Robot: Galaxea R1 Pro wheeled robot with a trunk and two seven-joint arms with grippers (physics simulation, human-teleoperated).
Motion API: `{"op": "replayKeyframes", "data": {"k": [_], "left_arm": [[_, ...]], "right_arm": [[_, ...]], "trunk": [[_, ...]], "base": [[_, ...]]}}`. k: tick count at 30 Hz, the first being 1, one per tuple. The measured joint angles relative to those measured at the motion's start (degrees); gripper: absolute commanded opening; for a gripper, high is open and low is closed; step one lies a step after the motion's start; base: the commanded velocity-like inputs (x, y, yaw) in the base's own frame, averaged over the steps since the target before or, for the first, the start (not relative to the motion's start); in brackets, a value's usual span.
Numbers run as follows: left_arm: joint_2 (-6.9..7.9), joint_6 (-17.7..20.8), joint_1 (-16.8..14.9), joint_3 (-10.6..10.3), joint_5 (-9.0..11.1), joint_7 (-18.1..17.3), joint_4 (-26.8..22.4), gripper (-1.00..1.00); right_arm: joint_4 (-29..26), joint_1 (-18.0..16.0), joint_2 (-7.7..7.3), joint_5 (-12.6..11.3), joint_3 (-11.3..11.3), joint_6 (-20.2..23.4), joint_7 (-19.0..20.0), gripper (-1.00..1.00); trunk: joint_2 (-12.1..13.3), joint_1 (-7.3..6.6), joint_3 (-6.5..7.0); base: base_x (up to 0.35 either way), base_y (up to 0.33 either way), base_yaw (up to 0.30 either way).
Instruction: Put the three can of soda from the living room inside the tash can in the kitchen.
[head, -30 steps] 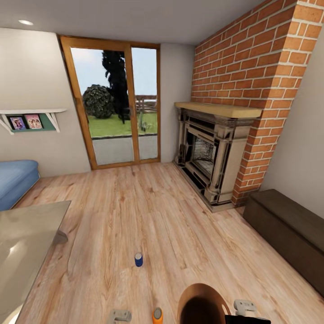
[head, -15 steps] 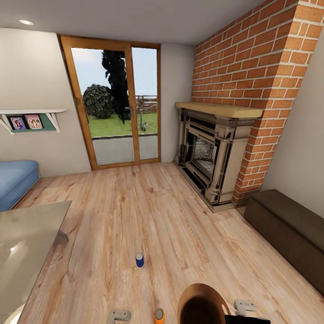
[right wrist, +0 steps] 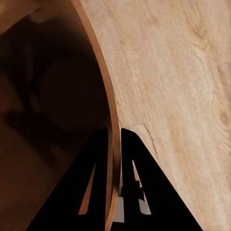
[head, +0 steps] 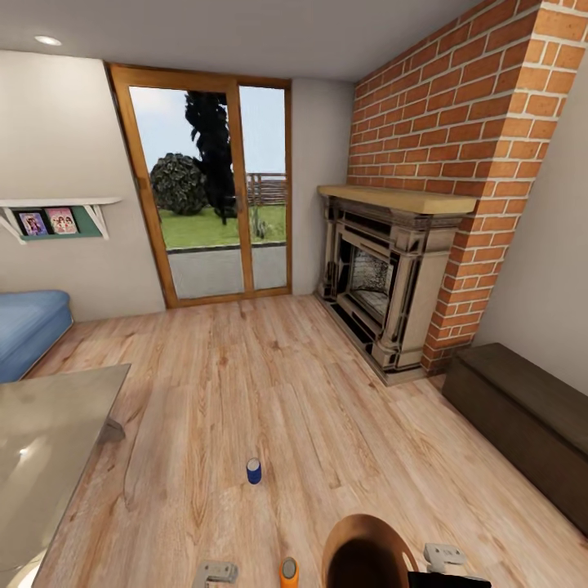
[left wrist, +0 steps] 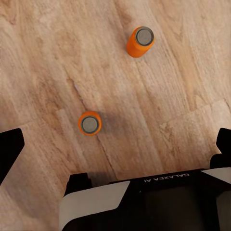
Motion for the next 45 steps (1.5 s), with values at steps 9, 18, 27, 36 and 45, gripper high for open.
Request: {"op": "replayKeyframes", "data": {"k": [9, 18, 27, 36, 45], "left_arm": [[0.01, 0.0, 0.0, 0.0, 0.0, 0.0, -0.1, 1.0], [-0.05, 0.0, 0.0, 0.0, 0.0, 0.0, -0.1, 1.0], [-0.07, 0.0, 0.0, 0.0, 0.0, 0.0, -0.2, 1.0], [-0.09, 0.0, 0.0, 0.0, 0.0, 0.0, -0.1, 1.0], [-0.3, 0.1, 0.0, 0.0, 0.1, 0.0, -0.2, 1.0]], "right_arm": [[0.0, 0.0, -0.15, 0.1, 0.0, 0.0, 0.1, -1.0], [-1.0, -0.1, 0.13, 0.0, 0.0, 0.4, 0.0, -1.0], [-11.4, -0.6, -0.27, 0.0, -0.6, 15.9, 0.0, -1.0], [-19.4, -9.8, -0.7, -0.1, -0.8, 33.4, -0.8, -1.0], [-15.9, -18.4, -7.42, 2.2, -0.7, 37.0, -2.9, -1.0]], "trunk": [[0.0, 0.0, 0.0], [0.0, 0.0, 0.0], [0.0, 0.0, 0.0], [0.0, 0.0, 0.01], [0.0, 0.0, -0.01]], "base": [[0.0, 0.0, 0.0], [0.0, 0.0, 0.0], [0.0, 0.0, 0.0], [0.0, 0.0, 0.0], [0.0, 0.0, 0.0]]}}
